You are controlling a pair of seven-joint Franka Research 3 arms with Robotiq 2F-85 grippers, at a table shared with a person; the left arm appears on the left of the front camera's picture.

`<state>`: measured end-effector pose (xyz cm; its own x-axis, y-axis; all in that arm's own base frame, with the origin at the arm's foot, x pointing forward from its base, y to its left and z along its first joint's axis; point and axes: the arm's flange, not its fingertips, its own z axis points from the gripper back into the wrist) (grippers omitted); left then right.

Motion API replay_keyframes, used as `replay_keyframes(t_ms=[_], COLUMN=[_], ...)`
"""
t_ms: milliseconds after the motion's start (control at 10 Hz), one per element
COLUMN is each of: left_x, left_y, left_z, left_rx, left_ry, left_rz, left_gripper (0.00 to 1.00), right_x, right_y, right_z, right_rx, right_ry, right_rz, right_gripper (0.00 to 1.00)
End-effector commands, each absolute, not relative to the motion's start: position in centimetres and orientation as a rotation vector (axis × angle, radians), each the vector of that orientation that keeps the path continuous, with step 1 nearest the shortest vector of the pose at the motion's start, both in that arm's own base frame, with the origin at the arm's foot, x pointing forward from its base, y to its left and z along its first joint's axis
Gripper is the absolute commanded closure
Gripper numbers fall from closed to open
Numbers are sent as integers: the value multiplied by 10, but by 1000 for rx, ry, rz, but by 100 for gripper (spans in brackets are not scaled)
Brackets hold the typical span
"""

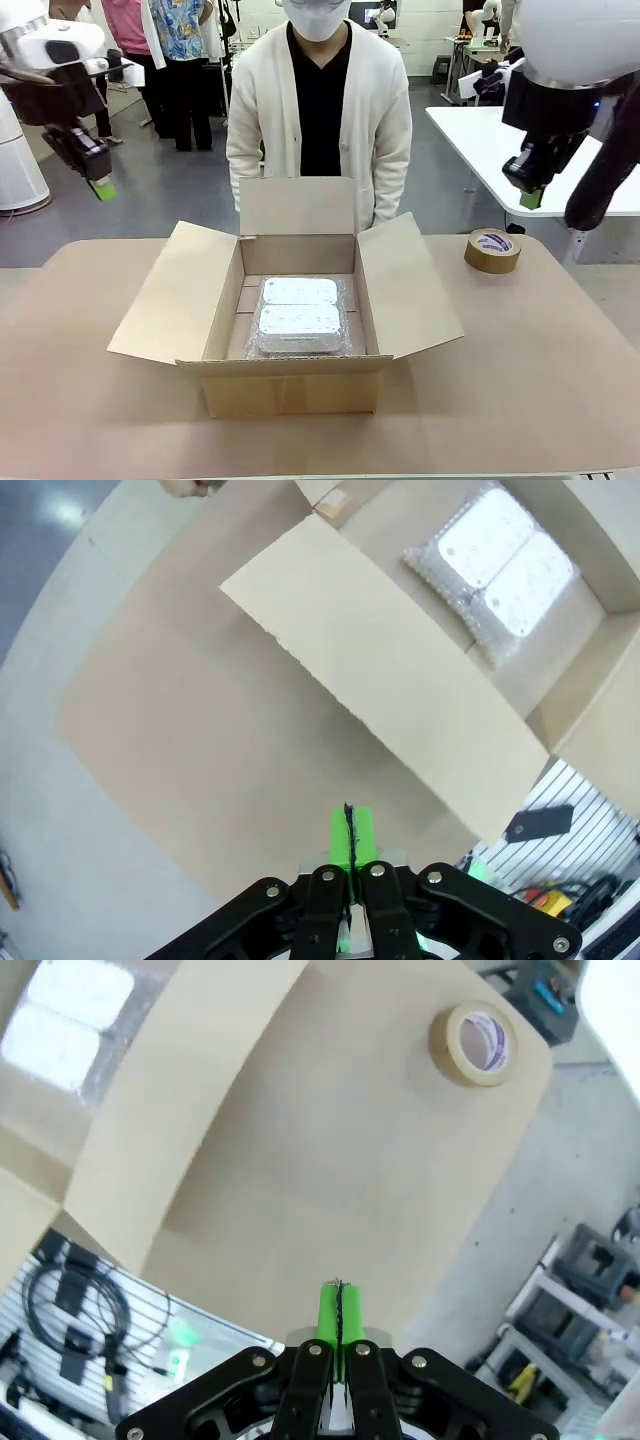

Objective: Wrap the clocks to prevent damage.
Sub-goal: Once the human has placed the objects inside and stepped back, release both hands from the side flaps of the Package Box.

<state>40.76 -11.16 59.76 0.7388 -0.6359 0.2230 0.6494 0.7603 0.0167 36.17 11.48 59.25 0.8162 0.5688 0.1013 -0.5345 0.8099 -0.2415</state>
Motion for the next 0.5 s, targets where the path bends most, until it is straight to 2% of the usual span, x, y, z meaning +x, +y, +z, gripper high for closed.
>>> replay_keyframes(t_ms=[0,100,400], left_x=[405,405,384], left_y=[-92,-85,-78], left_z=[581,575,570], left_rx=[-143,-201,-166], left_ry=[-226,-226,-152], left_rz=[-769,-736,-779], left_gripper=[100,100,100], right_x=[364,365,353], right_y=[95,82,49], right_z=[570,565,560], right_rx=[-210,-192,-148], right_ry=[-166,-176,-241], right_rz=[738,753,910], right_gripper=[99,99,99])
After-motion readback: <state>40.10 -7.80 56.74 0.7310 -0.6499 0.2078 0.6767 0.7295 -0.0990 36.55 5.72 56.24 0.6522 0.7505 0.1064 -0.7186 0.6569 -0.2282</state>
